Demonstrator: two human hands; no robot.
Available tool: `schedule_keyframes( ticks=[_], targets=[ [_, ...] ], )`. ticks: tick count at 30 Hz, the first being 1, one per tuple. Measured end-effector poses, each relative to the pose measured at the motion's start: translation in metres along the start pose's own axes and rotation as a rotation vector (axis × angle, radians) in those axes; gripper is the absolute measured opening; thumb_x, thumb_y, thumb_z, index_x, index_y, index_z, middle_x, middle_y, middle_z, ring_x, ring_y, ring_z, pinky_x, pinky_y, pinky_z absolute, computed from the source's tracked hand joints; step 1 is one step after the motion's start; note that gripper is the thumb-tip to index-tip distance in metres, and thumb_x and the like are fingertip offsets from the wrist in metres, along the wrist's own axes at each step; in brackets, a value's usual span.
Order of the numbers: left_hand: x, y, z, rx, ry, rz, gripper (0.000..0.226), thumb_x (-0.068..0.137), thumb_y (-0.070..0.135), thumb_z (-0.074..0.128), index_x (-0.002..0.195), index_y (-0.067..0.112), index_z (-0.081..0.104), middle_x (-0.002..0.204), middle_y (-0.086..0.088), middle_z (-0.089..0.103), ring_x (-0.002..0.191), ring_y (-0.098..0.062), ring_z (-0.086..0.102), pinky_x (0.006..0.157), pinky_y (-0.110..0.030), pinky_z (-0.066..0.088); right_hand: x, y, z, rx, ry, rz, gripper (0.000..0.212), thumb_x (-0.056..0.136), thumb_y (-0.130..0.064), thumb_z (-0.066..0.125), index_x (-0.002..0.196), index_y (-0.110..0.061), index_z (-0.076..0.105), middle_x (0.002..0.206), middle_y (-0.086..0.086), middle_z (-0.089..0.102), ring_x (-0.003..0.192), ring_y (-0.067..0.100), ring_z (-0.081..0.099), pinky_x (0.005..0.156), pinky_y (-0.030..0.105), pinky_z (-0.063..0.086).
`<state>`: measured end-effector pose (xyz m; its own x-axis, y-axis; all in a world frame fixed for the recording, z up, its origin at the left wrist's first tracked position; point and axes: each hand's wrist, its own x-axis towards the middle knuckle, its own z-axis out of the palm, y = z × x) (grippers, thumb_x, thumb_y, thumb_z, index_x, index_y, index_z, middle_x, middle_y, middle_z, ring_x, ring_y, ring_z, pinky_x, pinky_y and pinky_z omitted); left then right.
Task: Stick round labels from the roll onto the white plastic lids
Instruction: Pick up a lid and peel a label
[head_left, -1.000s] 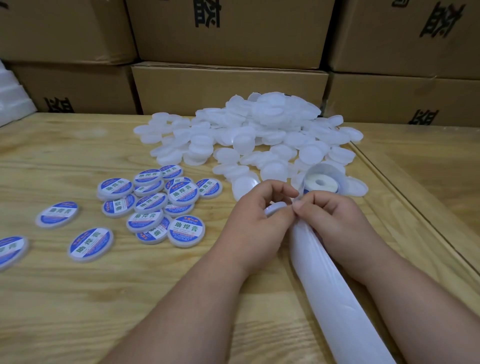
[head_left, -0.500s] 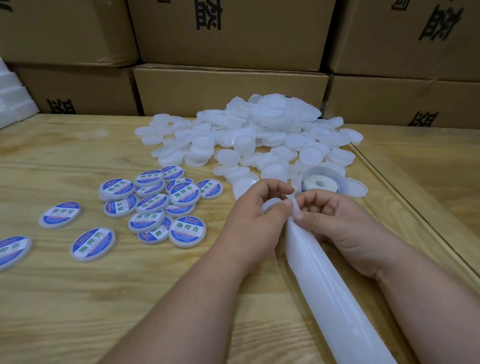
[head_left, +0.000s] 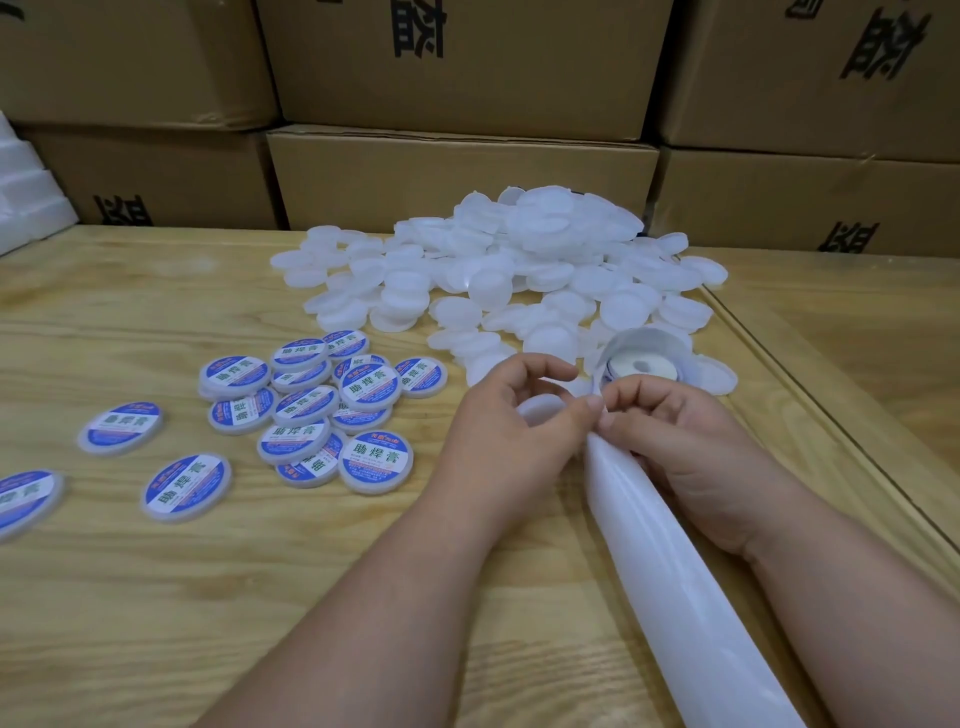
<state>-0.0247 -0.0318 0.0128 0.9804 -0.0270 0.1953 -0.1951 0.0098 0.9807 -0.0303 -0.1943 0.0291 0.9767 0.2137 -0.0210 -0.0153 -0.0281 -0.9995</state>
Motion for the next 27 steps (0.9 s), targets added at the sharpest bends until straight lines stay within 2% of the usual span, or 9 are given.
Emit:
schedule_keyframes(
  ticks=[5,8,11,14,16,18,22,24,27],
  targets=[
    [0.001,0.000,-0.001,-0.040,0.032,-0.025,0.020,0.086,0.019,0.071,0.091,0.039,0.068,0.078,0.014,0.072,0.063,-0.007,0.069,0.059,-0.020,0.053,0.002,0.002,-0.002,-0.021,0.011,-0.011,0.029,0.075,-0.015,0.064,0.104,-0.018,0.062,0.069,0.006,0.057,0.056,0.015,0.053,0.055,0.029,0.044],
    [0.001,0.004,-0.002,-0.094,0.104,-0.045,0.023,0.086,0.013,0.066,0.084,0.036,0.072,0.072,0.012,0.071,0.057,-0.007,0.066,0.054,-0.021,0.052,0.003,0.002,-0.005,0.042,-0.006,-0.042,0.049,0.074,-0.008,0.057,0.117,-0.030,0.059,0.070,0.015,0.052,0.062,0.026,0.052,0.061,0.035,0.045],
    [0.004,0.007,-0.005,-0.223,0.236,-0.086,0.029,0.088,0.008,0.064,0.079,0.032,0.077,0.072,0.011,0.073,0.058,-0.005,0.066,0.051,-0.019,0.051,0.003,0.002,-0.003,0.094,0.031,-0.045,0.043,0.070,-0.007,0.055,0.101,-0.033,0.070,0.066,0.008,0.051,0.058,0.022,0.050,0.058,0.032,0.044],
    [0.006,0.009,-0.008,-0.302,0.319,-0.130,0.021,0.090,0.009,0.063,0.090,0.025,0.078,0.079,0.009,0.076,0.066,-0.012,0.072,0.053,-0.022,0.053,0.002,0.004,0.001,-0.013,0.098,-0.057,0.023,0.067,-0.012,0.055,0.074,-0.023,0.074,0.068,0.008,0.047,0.061,0.024,0.041,0.057,0.029,0.035],
    [0.007,0.010,-0.009,-0.342,0.344,-0.145,0.020,0.091,0.008,0.062,0.095,0.021,0.077,0.082,0.011,0.076,0.071,-0.018,0.075,0.053,-0.024,0.053,0.000,0.006,0.002,-0.078,0.087,-0.103,0.020,0.069,-0.016,0.053,0.063,-0.017,0.073,0.059,0.007,0.049,0.054,0.019,0.044,0.051,0.022,0.035],
    [0.007,0.011,-0.009,-0.362,0.350,-0.152,0.020,0.092,0.008,0.061,0.097,0.018,0.077,0.082,0.012,0.076,0.071,-0.018,0.074,0.052,-0.024,0.053,-0.003,0.005,0.001,-0.126,0.006,-0.147,0.024,0.071,-0.022,0.054,0.058,-0.012,0.072,0.053,0.002,0.052,0.050,0.012,0.047,0.048,0.017,0.037],
    [0.004,0.012,-0.009,-0.380,0.323,-0.150,0.017,0.092,0.010,0.062,0.096,0.017,0.077,0.081,0.010,0.075,0.070,-0.017,0.073,0.054,-0.024,0.053,-0.006,0.001,-0.001,-0.075,-0.231,-0.127,0.037,0.069,-0.039,0.058,0.064,-0.005,0.073,0.035,0.005,0.040,0.037,0.015,0.038,0.049,0.018,0.039],
    [0.004,0.013,-0.009,-0.398,0.301,-0.147,0.016,0.089,0.014,0.065,0.089,0.020,0.079,0.081,0.011,0.074,0.070,-0.018,0.073,0.054,-0.024,0.053,-0.006,0.001,0.002,0.024,-0.157,-0.195,0.035,0.072,-0.038,0.057,0.069,-0.007,0.073,0.032,0.003,0.035,0.034,0.015,0.031,0.048,0.019,0.036],
    [0.004,0.013,-0.008,-0.379,0.249,-0.148,0.015,0.078,0.025,0.066,0.082,0.025,0.081,0.082,0.012,0.074,0.072,-0.018,0.073,0.055,-0.024,0.052,-0.002,0.004,0.008,0.072,0.214,-0.319,0.014,0.077,-0.033,0.066,0.075,-0.020,0.073,0.039,0.010,0.036,0.039,0.020,0.029,0.045,0.025,0.029]
  ],
)
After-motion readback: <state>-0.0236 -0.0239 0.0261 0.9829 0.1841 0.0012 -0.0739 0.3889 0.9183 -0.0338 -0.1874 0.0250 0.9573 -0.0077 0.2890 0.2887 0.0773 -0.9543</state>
